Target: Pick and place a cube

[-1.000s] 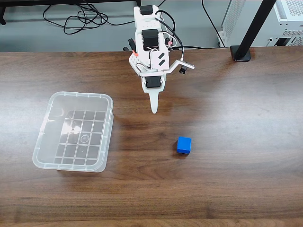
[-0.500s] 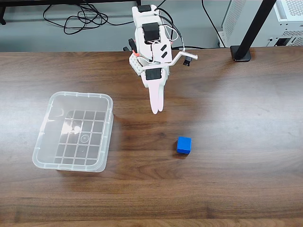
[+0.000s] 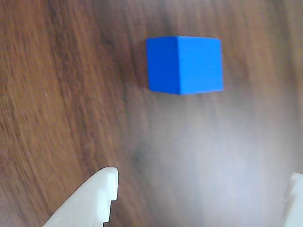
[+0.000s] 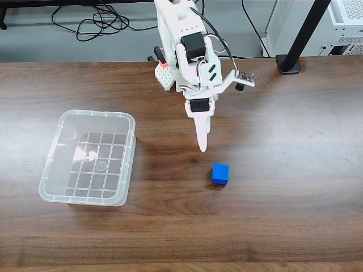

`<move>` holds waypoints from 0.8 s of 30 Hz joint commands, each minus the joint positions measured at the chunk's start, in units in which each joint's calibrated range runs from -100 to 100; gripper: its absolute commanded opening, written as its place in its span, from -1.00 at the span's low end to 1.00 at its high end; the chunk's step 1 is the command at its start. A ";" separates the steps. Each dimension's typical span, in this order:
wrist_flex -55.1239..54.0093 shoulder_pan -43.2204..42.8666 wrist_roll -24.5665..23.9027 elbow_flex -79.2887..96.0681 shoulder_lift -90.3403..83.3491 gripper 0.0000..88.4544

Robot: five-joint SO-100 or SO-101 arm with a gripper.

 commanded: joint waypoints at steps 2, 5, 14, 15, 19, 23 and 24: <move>-1.13 -0.33 -5.03 -22.68 27.70 -0.19; -0.79 -0.40 -5.24 -30.40 38.10 -0.19; -0.53 -0.55 -5.24 -42.69 53.38 -0.20; -0.53 -0.69 -5.19 -43.41 53.79 -0.20; -0.44 -1.13 -4.71 -46.91 56.43 -0.20; -0.36 -1.21 -4.50 -49.87 60.23 -0.20; -0.27 -1.28 -4.24 -50.31 61.30 -0.20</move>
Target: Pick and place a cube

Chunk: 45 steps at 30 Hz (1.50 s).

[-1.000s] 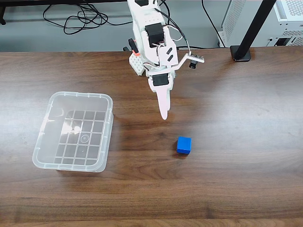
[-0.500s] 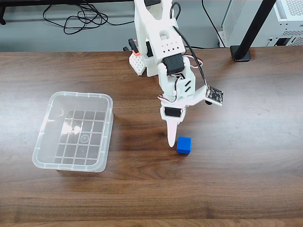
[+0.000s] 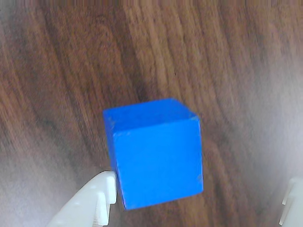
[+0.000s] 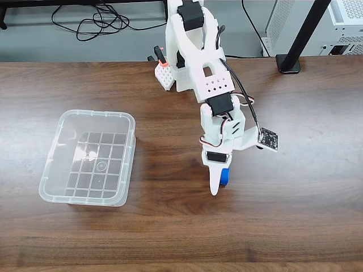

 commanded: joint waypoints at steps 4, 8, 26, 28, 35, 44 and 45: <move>4.59 -1.33 1.52 -10.03 6.03 -0.20; 8.68 -1.33 1.46 -15.05 9.25 -0.23; 11.16 -0.82 2.63 -18.37 11.48 -0.52; 11.50 -0.82 2.73 -18.37 11.48 -0.52; 11.84 -0.60 2.89 -18.46 11.48 -0.73; 18.07 4.76 2.89 -21.16 0.82 -0.73; 19.86 6.30 2.89 -22.41 -2.23 -0.73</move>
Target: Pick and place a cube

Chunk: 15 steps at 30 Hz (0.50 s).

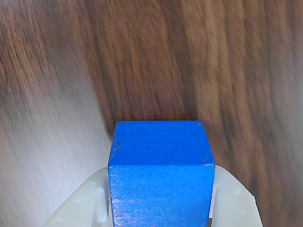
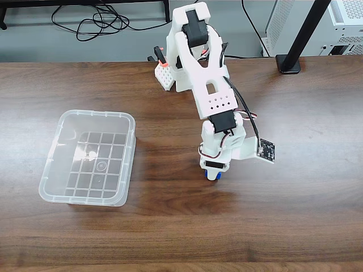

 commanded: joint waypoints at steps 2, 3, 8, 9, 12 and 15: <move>8.96 8.73 0.92 -10.06 -20.23 -0.73; 9.89 10.64 2.02 -10.96 -23.04 -0.73; 9.89 23.41 8.99 -11.05 -35.01 -0.73; 9.81 26.57 10.47 -10.42 -35.67 -0.73; 9.38 35.45 14.01 -7.28 -34.68 -0.73; 2.21 42.72 16.91 -0.91 -30.72 -0.73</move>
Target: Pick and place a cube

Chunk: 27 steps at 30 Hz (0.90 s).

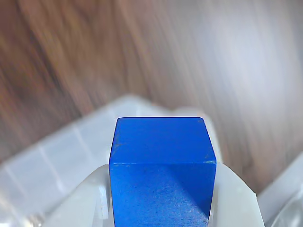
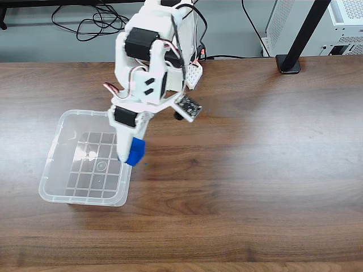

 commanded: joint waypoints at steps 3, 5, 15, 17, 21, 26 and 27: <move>-18.20 16.81 7.29 11.41 3.78 -0.73; -24.60 18.79 8.92 15.80 6.76 -0.73; -35.26 22.75 11.83 25.85 11.38 -0.35; -34.41 22.83 11.83 25.22 10.64 -0.24; -33.55 22.68 11.83 25.13 4.20 -0.24; -24.42 20.04 11.35 25.13 -10.26 -0.39; -21.27 19.16 11.30 25.40 -13.89 -0.44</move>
